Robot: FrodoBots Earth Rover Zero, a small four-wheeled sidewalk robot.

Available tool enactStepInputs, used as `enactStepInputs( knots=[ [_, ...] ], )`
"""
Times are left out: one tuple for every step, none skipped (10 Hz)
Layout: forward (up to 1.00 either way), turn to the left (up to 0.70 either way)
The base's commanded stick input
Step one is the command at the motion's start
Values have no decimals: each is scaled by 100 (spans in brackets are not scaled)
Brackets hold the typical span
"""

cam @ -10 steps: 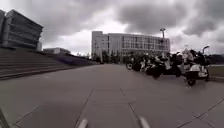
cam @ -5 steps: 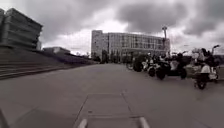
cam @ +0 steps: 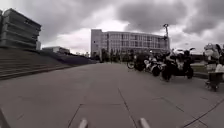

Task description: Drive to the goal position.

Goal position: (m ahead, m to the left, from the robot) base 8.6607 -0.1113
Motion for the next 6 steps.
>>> enactStepInputs(
  knots=[
    [85, 0],
    [85, 0],
    [85, 0],
    [85, 0],
    [85, 0],
    [85, 0]
  ],
)
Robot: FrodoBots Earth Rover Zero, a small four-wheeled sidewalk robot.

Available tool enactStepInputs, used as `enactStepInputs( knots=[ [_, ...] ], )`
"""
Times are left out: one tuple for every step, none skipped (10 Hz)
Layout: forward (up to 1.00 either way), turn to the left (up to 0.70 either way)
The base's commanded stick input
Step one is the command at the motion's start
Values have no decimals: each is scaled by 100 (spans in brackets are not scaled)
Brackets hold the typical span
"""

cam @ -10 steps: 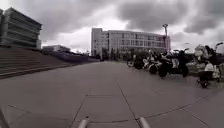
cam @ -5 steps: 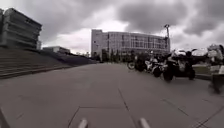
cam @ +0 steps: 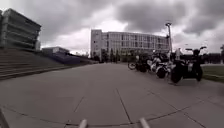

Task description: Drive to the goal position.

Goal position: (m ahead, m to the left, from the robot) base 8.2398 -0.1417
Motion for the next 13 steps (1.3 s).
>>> enactStepInputs(
  knots=[
    [85, 0],
    [85, 0],
    [85, 0],
    [85, 0],
    [85, 0],
    [85, 0],
    [85, 0],
    [85, 0],
    [85, 0],
    [85, 0],
    [85, 0],
    [85, 0],
    [85, 0]
  ],
)
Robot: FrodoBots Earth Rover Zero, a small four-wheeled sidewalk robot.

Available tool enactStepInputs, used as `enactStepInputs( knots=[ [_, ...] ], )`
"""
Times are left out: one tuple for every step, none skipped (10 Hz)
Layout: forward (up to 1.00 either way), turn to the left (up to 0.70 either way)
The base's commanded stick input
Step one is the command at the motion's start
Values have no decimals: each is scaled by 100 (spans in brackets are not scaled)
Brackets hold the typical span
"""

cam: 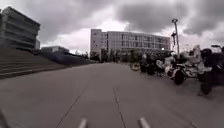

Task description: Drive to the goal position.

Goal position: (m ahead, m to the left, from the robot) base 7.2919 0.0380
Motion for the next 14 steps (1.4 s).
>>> enactStepInputs(
  knots=[
    [85, 0],
    [85, 0],
    [85, 0],
    [85, 0],
    [85, 0],
    [85, 0],
    [85, 0],
    [85, 0],
    [85, 0],
    [85, 0],
    [85, 0],
    [85, 0],
    [85, 0],
    [85, 0]
  ],
)
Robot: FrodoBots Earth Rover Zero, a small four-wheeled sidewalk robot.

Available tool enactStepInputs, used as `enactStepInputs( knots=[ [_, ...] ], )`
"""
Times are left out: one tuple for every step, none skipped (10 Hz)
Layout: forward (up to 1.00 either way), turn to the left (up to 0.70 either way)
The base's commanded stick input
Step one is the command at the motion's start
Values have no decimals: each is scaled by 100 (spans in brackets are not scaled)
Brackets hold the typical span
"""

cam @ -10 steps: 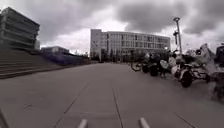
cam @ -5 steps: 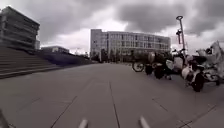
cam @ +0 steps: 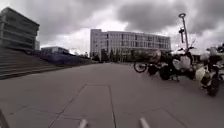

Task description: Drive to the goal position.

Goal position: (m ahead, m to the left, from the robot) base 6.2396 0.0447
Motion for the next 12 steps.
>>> enactStepInputs(
  knots=[
    [85, 0],
    [85, 0],
    [85, 0],
    [85, 0],
    [85, 0],
    [85, 0],
    [85, 0],
    [85, 0],
    [85, 0],
    [85, 0],
    [85, 0],
    [85, 0]
  ],
)
